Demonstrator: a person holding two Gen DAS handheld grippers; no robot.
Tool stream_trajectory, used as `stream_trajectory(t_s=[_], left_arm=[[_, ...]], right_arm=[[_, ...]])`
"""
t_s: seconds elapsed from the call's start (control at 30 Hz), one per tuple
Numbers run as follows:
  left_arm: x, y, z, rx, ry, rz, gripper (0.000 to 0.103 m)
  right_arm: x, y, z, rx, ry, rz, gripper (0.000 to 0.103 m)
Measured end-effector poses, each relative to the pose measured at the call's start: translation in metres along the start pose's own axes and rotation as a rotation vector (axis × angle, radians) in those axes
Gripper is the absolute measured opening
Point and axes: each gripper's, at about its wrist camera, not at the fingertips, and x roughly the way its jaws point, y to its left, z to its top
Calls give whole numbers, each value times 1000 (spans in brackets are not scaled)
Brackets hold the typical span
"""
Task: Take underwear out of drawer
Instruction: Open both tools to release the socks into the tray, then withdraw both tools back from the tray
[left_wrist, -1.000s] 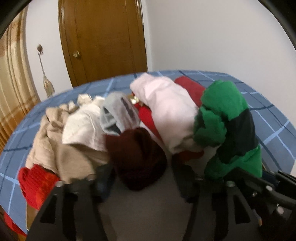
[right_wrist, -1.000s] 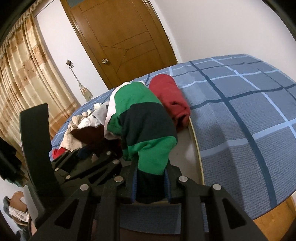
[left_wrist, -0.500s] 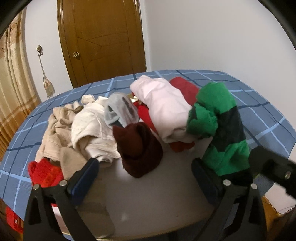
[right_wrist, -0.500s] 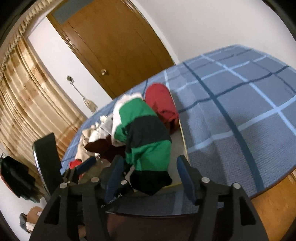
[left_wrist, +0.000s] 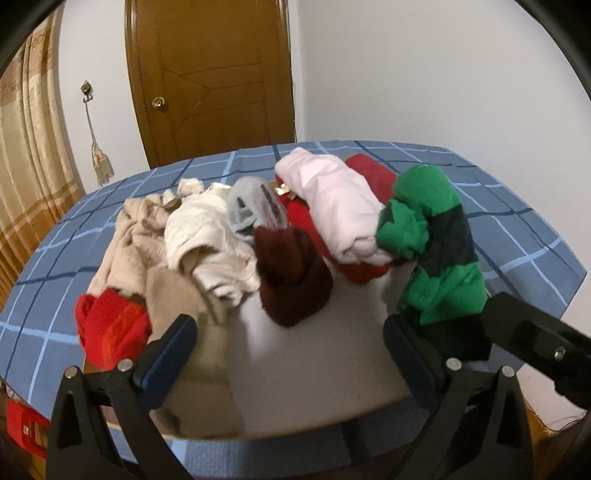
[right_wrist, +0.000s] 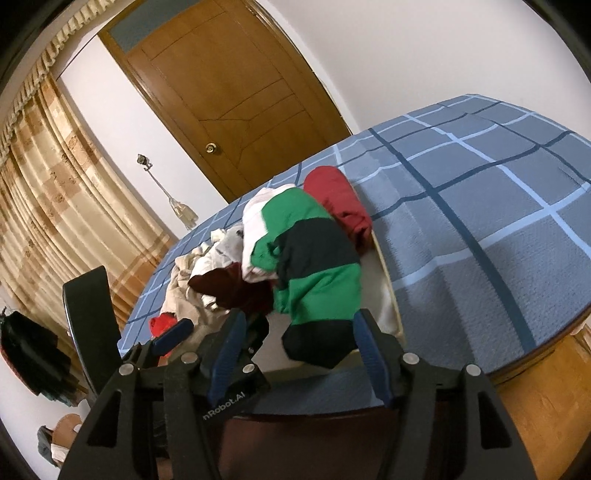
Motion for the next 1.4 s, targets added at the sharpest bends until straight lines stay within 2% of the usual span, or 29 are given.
stream_trajectory(t_s=[0.17, 0.43, 0.57, 0.73, 1.0, 1.4], left_arm=[[-10, 3, -7, 19, -1, 26, 102], [-34, 22, -19, -22, -26, 24, 102], [-36, 31, -27, -38, -28, 56, 102], [-47, 41, -38, -49, -45, 60, 102], [-81, 55, -68, -92, -71, 33, 102], [-119, 58, -105, -98, -91, 52, 102]], right_arm=[[-2, 10, -8, -19, 2, -6, 64], [-15, 23, -24, -41, -27, 7, 64], [-26, 37, -37, -131, -127, -37, 64], [-40, 54, -49, -215, -187, -51, 64], [-58, 54, -68, -145, -99, -15, 66], [-107, 43, -107, -131, -132, -20, 71]])
